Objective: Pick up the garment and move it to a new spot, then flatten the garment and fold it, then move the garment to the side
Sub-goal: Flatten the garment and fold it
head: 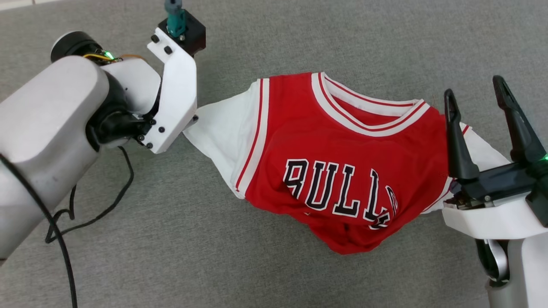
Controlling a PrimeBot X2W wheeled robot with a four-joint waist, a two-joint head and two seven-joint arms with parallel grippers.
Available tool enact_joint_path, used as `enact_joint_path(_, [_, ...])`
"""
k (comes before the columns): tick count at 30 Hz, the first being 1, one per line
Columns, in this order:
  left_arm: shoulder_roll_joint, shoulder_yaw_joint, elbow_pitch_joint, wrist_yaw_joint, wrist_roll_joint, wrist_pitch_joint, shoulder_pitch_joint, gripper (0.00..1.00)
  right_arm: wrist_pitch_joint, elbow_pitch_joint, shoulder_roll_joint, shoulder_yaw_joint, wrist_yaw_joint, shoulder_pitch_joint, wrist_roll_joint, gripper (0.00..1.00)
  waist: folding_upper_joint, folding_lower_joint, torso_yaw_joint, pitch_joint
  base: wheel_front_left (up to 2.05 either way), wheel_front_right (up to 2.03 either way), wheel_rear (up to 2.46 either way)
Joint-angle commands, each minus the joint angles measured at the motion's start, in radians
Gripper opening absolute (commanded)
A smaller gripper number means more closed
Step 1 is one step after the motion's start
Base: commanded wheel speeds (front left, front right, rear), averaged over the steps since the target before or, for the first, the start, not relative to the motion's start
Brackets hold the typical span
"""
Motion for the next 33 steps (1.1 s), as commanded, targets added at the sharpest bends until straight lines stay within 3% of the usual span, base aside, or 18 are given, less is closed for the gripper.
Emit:
enact_joint_path(1, [-0.007,-0.032,0.022,0.000,-0.009,0.018,-0.018,1.00,-0.002,-0.001,0.009,0.004,-0.001,-0.021,-0.007,1.00,0.0000,-0.0001,-0.014,0.020,0.00,0.00,0.00])
enact_joint_path(10, [-0.020,-0.211,0.067,0.000,-0.044,0.031,-0.056,1.00,-0.002,0.015,0.020,0.013,-0.001,-0.062,-0.008,1.00,0.0000,-0.0001,-0.033,0.057,0.00,0.00,0.00])
enact_joint_path(11, [-0.018,-0.224,0.063,0.000,-0.041,0.027,-0.058,0.96,-0.002,0.017,0.022,0.011,-0.001,-0.062,-0.009,1.00,0.0000,-0.0001,-0.033,0.058,0.00,0.00,0.00])
enact_joint_path(12, [-0.018,-0.236,0.060,0.000,-0.041,0.020,-0.059,0.30,-0.002,0.021,0.023,0.010,-0.001,-0.064,-0.011,1.00,0.0000,-0.0001,-0.031,0.057,0.00,0.00,0.00])
enact_joint_path(13, [-0.014,-0.250,0.042,0.000,-0.041,-0.008,-0.064,0.00,-0.002,0.032,0.025,0.009,-0.001,-0.069,-0.016,1.00,0.0000,-0.0001,-0.020,0.043,0.00,0.00,0.00])
enact_joint_path(19, [0.021,-0.251,0.029,0.000,-0.053,-0.086,-0.104,0.00,-0.002,0.048,0.006,-0.009,-0.001,-0.043,-0.021,1.00,0.0000,-0.0001,0.033,-0.019,0.00,0.00,0.00])
enact_joint_path(25, [0.144,-0.253,0.057,0.000,-0.083,-0.122,-0.078,0.00,-0.002,0.057,-0.009,-0.018,-0.001,-0.014,-0.021,1.00,0.0000,-0.0001,0.083,-0.065,0.00,0.00,0.00])
enact_joint_path(33, [0.267,-0.254,0.149,0.000,-0.122,-0.170,-0.007,0.00,-0.002,0.063,-0.020,-0.005,-0.001,-0.011,-0.024,1.00,0.0000,-0.0001,0.098,-0.071,0.00,0.00,0.00])
